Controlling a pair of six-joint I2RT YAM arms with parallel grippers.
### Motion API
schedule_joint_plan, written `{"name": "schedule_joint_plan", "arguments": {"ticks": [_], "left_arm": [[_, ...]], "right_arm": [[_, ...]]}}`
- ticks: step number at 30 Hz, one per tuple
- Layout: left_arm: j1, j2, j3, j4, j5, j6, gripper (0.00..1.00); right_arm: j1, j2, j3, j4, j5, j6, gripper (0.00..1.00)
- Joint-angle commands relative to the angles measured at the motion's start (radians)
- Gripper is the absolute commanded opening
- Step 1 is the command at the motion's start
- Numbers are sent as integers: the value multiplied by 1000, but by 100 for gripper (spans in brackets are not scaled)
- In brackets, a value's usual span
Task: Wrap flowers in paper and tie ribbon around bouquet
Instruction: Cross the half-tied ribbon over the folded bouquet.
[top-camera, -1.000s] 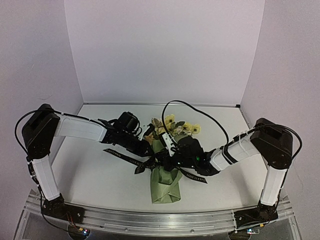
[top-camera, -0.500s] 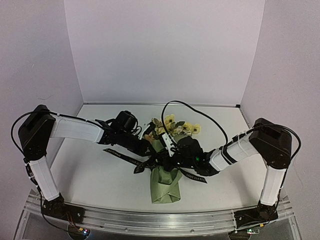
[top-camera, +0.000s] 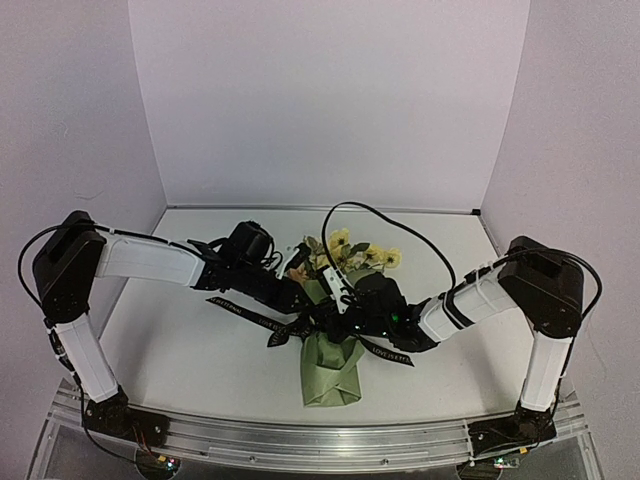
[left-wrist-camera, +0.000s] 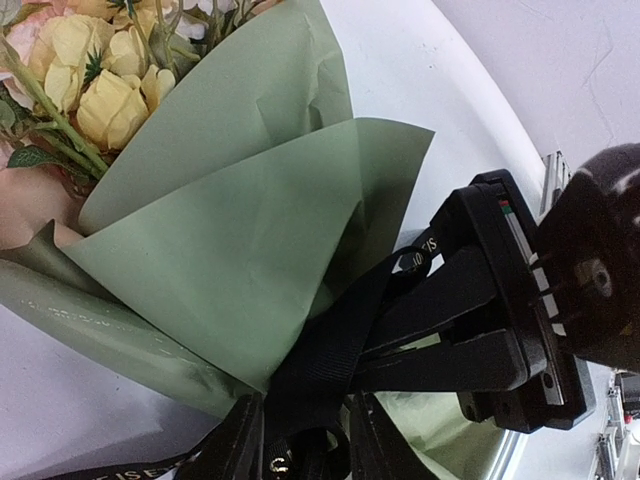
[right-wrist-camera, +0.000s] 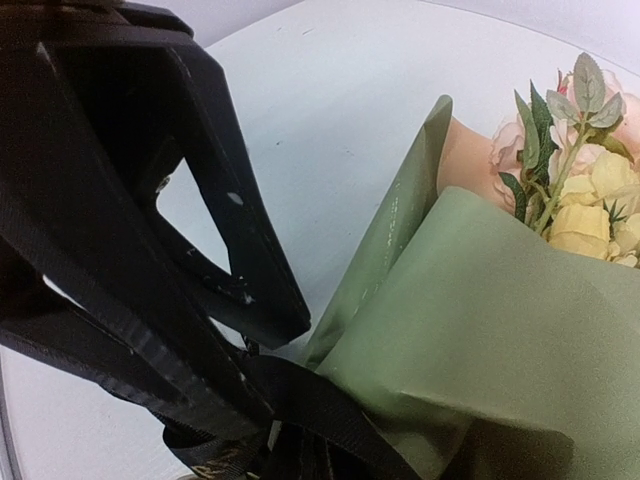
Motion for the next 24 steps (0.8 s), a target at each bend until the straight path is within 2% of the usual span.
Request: {"name": "schedule_joint_plan", "arguments": {"ticks": [1, 4, 18, 24], "left_arm": [[-7, -34, 11, -3, -55, 11, 36], [-8, -17, 23, -9, -50, 18, 38], [-31, 27, 58, -21, -30, 25, 37], [-32, 25, 62, -19, -40, 21, 22]], "right_arm": [[6, 6, 10, 17, -14, -15, 0], [6, 5, 9, 17, -10, -16, 0], [6, 2, 6, 18, 8, -22, 0], [6, 1, 0, 18, 16, -21, 0]]}}
